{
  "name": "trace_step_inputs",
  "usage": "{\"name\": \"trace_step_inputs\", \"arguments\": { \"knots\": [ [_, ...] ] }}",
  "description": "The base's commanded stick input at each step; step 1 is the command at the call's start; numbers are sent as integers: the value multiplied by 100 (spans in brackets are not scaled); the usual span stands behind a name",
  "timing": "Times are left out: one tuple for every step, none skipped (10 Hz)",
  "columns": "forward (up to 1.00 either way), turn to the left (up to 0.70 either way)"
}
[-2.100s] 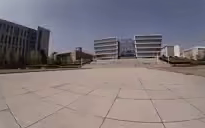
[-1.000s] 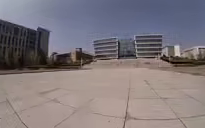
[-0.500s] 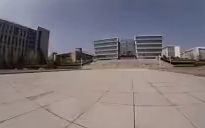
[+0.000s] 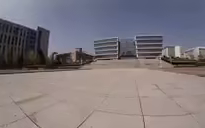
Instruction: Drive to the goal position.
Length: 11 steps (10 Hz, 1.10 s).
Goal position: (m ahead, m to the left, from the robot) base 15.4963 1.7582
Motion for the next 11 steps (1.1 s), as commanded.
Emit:
{"name": "trace_step_inputs", "arguments": {
  "knots": [
    [70, 0],
    [70, 0],
    [70, 0],
    [70, 0],
    [70, 0],
    [70, 0],
    [70, 0],
    [70, 0],
    [70, 0],
    [70, 0],
    [70, 0]
  ]
}}
